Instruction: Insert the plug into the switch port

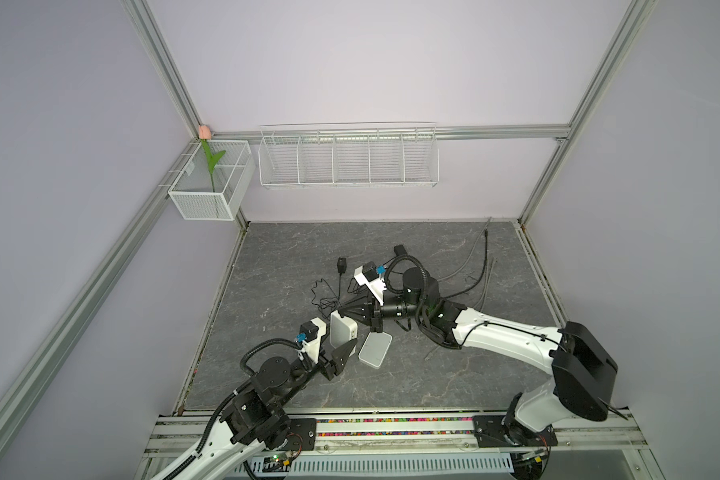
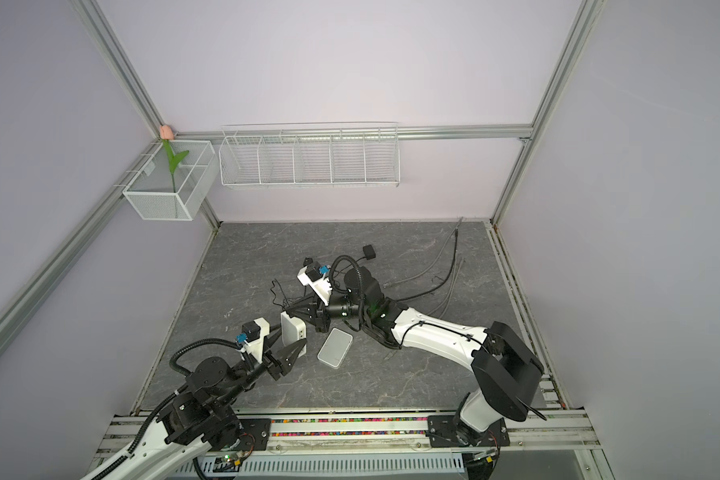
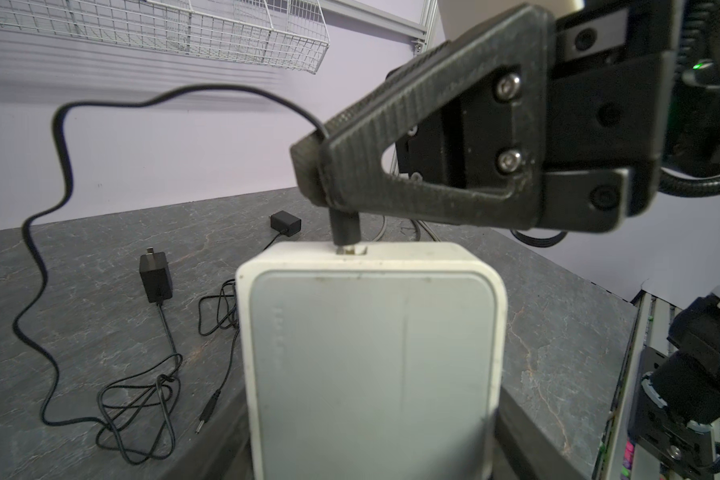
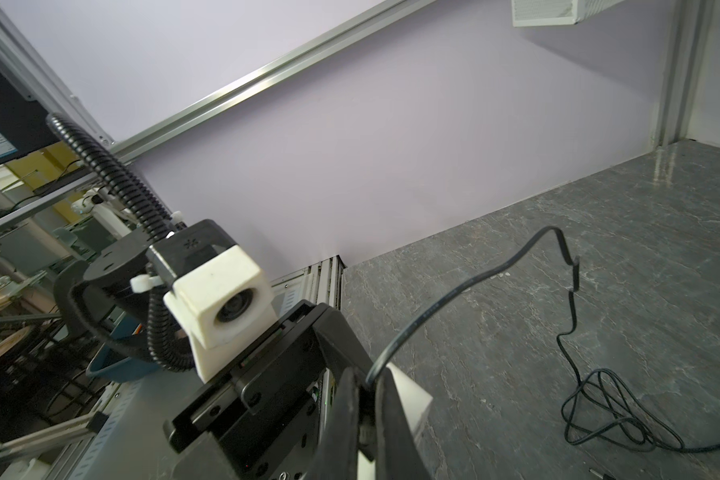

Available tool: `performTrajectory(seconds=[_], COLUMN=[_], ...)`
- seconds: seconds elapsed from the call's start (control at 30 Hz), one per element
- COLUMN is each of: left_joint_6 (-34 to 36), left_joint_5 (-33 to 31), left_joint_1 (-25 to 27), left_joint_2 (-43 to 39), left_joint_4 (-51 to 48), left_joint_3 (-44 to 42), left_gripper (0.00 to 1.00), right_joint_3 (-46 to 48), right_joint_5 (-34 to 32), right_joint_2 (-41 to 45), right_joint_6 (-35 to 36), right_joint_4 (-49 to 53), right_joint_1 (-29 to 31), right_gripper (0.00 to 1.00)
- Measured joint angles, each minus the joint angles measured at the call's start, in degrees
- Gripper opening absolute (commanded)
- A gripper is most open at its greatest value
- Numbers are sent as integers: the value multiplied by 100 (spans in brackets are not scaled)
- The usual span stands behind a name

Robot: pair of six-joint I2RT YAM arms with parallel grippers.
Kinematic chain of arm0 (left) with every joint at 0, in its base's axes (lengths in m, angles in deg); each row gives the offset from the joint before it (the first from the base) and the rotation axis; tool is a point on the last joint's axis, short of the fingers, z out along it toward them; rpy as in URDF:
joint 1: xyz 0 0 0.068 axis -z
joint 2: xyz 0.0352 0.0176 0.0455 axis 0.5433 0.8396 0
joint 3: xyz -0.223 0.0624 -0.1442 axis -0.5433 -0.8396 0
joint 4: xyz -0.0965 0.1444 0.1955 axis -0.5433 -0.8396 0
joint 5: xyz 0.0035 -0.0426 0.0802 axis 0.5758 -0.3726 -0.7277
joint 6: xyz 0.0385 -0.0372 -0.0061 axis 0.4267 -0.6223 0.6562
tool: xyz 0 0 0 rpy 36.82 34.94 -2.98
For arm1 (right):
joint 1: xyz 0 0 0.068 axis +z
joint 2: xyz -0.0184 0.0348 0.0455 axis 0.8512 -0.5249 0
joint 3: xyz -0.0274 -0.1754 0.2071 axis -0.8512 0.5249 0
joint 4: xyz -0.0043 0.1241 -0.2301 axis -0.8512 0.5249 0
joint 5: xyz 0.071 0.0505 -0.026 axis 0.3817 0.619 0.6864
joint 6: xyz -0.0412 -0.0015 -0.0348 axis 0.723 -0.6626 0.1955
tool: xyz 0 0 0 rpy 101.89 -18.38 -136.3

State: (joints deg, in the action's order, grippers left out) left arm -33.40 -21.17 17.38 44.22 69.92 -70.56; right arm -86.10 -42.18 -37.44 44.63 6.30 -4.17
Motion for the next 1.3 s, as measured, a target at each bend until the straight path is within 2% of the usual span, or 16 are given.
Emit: performTrajectory(seconds=[0.17, 0.3, 0.6, 0.97, 1.3], left_joint_6=[79, 114, 107, -31, 2], left_joint_5=[-37, -37, 52, 223, 273], left_joint_1=[0, 0, 0, -13, -13], left_joint_2=[2, 7, 11, -26, -74], left_joint_4=[4, 52, 144, 13, 4], left_joint_3=[0, 0, 2, 162, 190], left_gripper=[0, 0, 0, 0, 0], right_joint_3=[181, 221, 192, -116, -146], right_joint_5=[-544, -625, -334, 531, 380], right_joint_2=[181, 214, 181, -87, 50], right_joint_6=[-177, -243, -101, 184, 201], right_joint_4=[7, -42, -175, -203, 11], right_joint_1=[133, 153, 122, -33, 2], right_gripper=[7, 7, 8, 8, 8])
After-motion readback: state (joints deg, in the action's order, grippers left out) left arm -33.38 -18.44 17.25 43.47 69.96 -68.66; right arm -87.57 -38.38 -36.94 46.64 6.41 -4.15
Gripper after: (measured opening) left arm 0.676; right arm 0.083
